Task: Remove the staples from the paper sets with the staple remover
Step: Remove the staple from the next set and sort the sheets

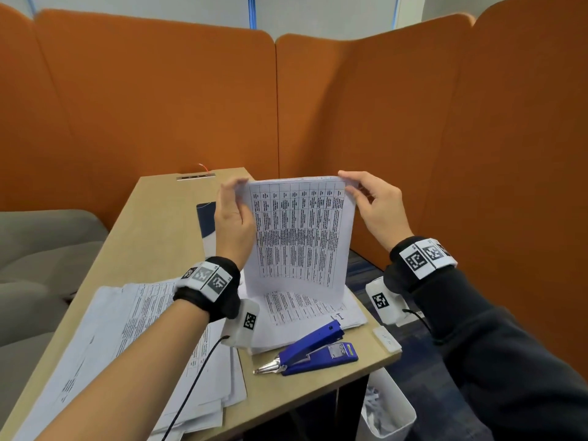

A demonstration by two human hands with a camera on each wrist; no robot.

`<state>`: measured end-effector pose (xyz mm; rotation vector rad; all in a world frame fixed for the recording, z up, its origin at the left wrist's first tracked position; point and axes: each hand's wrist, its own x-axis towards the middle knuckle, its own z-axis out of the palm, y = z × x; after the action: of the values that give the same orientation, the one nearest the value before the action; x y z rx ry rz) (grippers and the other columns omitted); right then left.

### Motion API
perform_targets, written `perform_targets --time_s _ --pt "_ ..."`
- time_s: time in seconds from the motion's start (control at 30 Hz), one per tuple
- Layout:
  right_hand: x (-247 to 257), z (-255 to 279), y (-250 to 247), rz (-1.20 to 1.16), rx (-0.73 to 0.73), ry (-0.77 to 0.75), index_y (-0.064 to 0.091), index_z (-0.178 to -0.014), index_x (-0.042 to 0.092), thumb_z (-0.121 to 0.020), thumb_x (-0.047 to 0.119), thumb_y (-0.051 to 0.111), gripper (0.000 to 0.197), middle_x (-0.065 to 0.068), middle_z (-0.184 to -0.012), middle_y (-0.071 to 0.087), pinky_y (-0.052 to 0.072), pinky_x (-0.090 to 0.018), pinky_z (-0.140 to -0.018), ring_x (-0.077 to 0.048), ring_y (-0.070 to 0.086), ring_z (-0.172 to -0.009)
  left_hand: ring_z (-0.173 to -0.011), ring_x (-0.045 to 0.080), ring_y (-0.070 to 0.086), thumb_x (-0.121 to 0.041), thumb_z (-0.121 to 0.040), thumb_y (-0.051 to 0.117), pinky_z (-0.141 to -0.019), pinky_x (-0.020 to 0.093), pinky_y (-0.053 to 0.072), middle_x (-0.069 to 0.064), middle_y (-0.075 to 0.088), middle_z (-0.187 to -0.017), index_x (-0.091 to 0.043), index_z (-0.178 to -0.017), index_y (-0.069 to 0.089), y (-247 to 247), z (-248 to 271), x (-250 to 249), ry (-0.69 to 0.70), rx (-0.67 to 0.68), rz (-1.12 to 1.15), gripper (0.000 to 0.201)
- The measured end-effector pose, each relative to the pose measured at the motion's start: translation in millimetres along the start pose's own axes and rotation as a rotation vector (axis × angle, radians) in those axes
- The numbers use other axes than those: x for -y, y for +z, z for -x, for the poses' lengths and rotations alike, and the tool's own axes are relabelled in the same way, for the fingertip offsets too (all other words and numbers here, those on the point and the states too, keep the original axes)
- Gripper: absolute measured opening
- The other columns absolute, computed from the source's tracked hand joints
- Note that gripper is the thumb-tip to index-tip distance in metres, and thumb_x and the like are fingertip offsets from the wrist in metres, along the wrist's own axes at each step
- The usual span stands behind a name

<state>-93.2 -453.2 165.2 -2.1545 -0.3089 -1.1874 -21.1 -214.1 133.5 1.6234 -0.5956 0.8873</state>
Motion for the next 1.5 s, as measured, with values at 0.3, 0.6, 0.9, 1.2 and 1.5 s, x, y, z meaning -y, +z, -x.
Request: perform_targets --time_s 0.3,0.6,0.9,1.2,1.5 --pt "5 17 27 -0.698 0.209 0.635 0.064 -0.116 0.006 -0.094 0.018 0.062 0.026 -0.009 -0.109 0.073 0.054 -0.052 -0.092 -0.028 0.07 -0.1 -0.063 0.015 0.025 -0.04 -0.102 0.029 -0.061 0.033 0.024 -0.002 0.026 -0.066 -0.021 -0.067 0.024 10 -6 -4 -0.413 0.094 0.094 0.04" --pt "-10 32 32 -0.531 0.342 0.653 0.064 -0.117 0.009 -0.091 0.018 0.066 0.028 -0.007 -0.113 0.071 0.051 -0.051 -0.096 -0.024 0.069 -0.104 -0.07 0.016 0.04 -0.013 -0.099 0.033 -0.071 0.036 0.035 0.001 0.043 -0.077 -0.005 -0.089 0.045 14 26 19 -0.408 0.172 0.04 0.017" --pt "22 -13 12 -0.291 0.211 0.453 0.064 -0.113 0.011 -0.093 0.028 0.065 0.027 -0.007 -0.107 0.07 0.056 -0.026 -0.073 -0.01 0.064 -0.085 -0.055 0.002 0.032 -0.002 -0.095 0.034 -0.055 0.029 0.022 -0.008 0.034 -0.066 -0.009 -0.087 0.037 -12 -24 -39 -0.082 0.051 -0.117 0.012" --pt "58 78 44 0.196 0.894 0.102 0.05 -0.13 0.017 -0.093 0.038 0.062 0.045 0.005 -0.097 0.057 0.042 -0.021 -0.069 -0.003 0.051 -0.074 -0.057 0.02 0.027 0.004 -0.091 0.033 -0.047 0.03 0.019 0.002 0.028 -0.063 -0.013 -0.061 0.025 -49 19 27 -0.419 0.326 -0.553 0.036" --pt "50 131 58 0.612 1.387 -0.115 0.056 -0.095 0.016 -0.081 0.046 0.071 0.037 0.002 -0.086 0.053 0.034 -0.031 -0.057 -0.02 0.05 -0.079 -0.055 0.017 0.029 0.006 -0.086 0.032 -0.048 0.03 0.019 0.003 0.031 -0.062 -0.012 -0.059 0.028 -59 29 36 -0.609 0.358 -0.452 0.033"
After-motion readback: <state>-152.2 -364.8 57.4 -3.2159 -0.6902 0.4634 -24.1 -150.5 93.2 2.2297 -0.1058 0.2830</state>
